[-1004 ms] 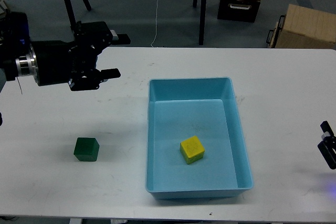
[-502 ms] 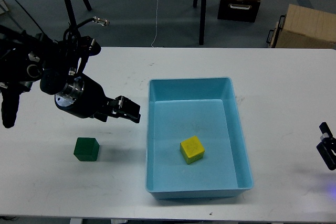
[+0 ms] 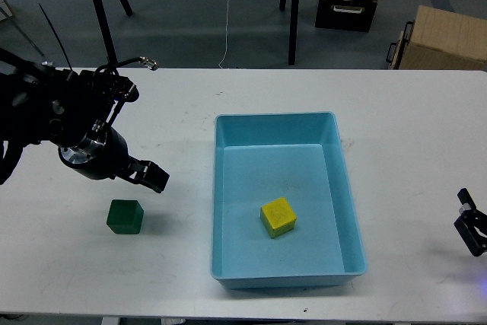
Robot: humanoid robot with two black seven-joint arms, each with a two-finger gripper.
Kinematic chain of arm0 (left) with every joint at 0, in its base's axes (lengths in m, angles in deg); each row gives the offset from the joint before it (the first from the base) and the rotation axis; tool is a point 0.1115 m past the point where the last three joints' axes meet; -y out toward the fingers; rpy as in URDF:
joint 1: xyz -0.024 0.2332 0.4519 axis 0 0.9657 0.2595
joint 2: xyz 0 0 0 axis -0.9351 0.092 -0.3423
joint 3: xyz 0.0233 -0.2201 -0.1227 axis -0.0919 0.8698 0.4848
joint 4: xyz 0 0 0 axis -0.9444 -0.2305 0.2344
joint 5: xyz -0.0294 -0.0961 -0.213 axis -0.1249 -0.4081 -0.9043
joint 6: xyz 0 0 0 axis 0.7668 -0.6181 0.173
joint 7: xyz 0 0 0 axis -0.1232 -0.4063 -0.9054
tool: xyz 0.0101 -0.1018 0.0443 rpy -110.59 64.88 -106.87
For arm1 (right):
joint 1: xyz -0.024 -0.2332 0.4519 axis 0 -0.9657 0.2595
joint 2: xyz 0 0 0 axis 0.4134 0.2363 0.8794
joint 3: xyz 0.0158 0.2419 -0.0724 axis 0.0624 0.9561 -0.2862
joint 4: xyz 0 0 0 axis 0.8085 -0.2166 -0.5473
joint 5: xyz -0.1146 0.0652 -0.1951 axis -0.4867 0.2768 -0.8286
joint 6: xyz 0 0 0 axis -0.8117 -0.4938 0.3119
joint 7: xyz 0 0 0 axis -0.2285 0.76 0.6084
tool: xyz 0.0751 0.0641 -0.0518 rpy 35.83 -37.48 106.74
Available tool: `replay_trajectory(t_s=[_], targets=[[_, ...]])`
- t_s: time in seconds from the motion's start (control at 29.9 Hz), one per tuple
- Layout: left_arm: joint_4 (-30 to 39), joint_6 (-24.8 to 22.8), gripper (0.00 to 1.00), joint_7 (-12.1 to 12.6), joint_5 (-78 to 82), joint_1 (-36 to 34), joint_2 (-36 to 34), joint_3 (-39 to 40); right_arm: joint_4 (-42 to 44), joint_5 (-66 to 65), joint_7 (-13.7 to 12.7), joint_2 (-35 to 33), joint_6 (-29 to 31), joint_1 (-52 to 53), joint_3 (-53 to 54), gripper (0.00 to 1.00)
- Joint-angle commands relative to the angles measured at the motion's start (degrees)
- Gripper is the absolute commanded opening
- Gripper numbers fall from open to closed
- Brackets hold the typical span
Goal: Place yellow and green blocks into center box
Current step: 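Swing the left gripper over the dark green cube, then lower the left gripper and grasp the green cube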
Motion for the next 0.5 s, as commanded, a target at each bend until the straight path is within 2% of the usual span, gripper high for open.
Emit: replay_trajectory(t_s=[0.0, 0.47], targets=[[-3.5, 0.0, 1.0, 0.0, 0.4, 4.2, 0.0, 0.3, 0.0, 0.0, 0.0, -0.1, 0.0, 0.1, 0.0, 0.98], [-6.9, 0.0, 1.0, 0.0, 0.9, 9.9, 1.3, 1.5, 0.3, 0.0, 0.0, -0.1, 0.0, -0.1, 0.5, 0.98]])
